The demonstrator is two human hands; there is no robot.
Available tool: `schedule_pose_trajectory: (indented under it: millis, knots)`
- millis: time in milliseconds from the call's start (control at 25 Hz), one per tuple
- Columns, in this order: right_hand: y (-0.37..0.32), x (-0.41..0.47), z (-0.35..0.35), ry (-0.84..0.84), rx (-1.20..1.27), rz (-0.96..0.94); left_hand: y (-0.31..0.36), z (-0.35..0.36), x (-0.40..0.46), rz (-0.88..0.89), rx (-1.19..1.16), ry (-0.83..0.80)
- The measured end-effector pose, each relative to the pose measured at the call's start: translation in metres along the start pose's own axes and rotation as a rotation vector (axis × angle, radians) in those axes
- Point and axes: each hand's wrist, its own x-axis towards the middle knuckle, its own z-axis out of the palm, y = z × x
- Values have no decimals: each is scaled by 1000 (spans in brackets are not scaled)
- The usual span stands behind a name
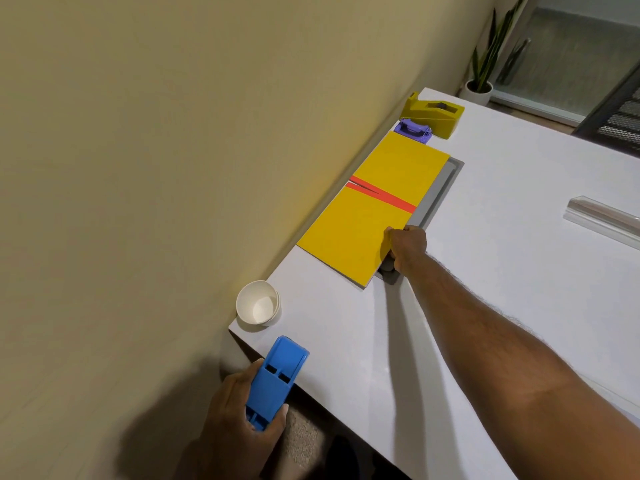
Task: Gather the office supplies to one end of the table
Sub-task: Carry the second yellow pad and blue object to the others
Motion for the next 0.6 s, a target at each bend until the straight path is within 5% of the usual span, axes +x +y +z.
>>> schedule_pose_trajectory:
  millis: [160,440,600]
  knots:
    - [-5,-7,-11,111,-13,-24,7,-1,1,-18,6,-15]
    - [6,-52,-44,0,-74,-216,14,0,10,-7,-9,16]
    - [23,-118,-50,-355,-242,-539,20,-1,21,2,-5,8]
